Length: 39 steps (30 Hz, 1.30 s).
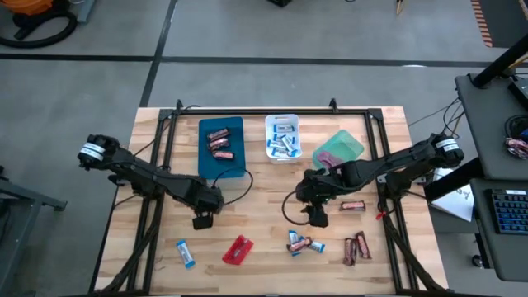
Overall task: Sort candy
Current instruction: Put the red candy into the green bin
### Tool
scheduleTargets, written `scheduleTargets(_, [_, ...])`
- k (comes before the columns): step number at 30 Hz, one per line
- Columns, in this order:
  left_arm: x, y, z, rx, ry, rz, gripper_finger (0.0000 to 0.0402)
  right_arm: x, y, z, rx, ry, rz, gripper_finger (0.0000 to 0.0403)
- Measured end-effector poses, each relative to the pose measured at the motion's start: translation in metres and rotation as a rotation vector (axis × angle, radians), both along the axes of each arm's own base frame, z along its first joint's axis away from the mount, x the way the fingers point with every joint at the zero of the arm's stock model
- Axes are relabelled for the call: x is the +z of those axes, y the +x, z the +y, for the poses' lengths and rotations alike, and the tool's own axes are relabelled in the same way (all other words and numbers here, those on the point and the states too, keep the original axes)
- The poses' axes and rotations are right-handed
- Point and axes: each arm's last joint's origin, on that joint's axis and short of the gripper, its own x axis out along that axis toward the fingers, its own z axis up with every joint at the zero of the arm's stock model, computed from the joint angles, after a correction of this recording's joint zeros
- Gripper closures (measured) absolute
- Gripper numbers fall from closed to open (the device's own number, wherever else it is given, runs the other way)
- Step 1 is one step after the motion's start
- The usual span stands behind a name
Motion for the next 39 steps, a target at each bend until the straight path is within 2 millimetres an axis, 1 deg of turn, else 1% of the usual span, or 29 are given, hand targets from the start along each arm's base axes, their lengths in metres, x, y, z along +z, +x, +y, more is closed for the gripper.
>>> scheduleTargets(4, [0.022,0.011,-0.002,-0.124,-0.041,-0.258,0.0401,-0.012,0.010,0.000,0.091,-0.118,-0.209,0.0225])
scheduleTargets(6, [0.033,0.016,-0.001,-0.166,-0.040,-0.380,0.0401,-0.019,0.016,0.000,0.106,-0.184,-0.308,0.0227])
scheduleTargets(8, [0.041,0.020,0.000,-0.190,-0.036,-0.467,0.0401,-0.025,0.022,0.000,0.112,-0.237,-0.396,0.0231])
scheduleTargets(11, [0.047,0.022,0.002,-0.197,-0.031,-0.527,0.0401,-0.033,0.032,0.001,0.133,-0.275,-0.513,0.0236])
scheduleTargets(15, [0.043,0.022,0.002,-0.184,-0.030,-0.497,0.0401,-0.047,0.046,0.004,0.144,-0.290,-0.597,0.0243])
scheduleTargets(20, [0.037,0.022,0.002,-0.180,-0.025,-0.442,0.0401,-0.067,0.070,0.005,0.115,-0.294,-0.649,0.0247])
scheduleTargets(24, [0.039,0.015,0.004,-0.174,-0.023,-0.409,0.0402,-0.080,0.095,0.005,0.099,-0.298,-0.644,0.0238])
scheduleTargets(27, [0.046,0.008,0.006,-0.166,-0.027,-0.418,0.0402,-0.088,0.114,0.006,0.088,-0.291,-0.640,0.0223])
scheduleTargets(31, [0.061,-0.002,0.009,-0.161,-0.035,-0.476,0.0402,-0.093,0.136,0.008,0.085,-0.284,-0.631,0.0193])
scheduleTargets(39, [0.087,-0.022,0.015,-0.148,-0.036,-0.602,0.0402,-0.103,0.167,0.013,0.072,-0.266,-0.557,0.0128])
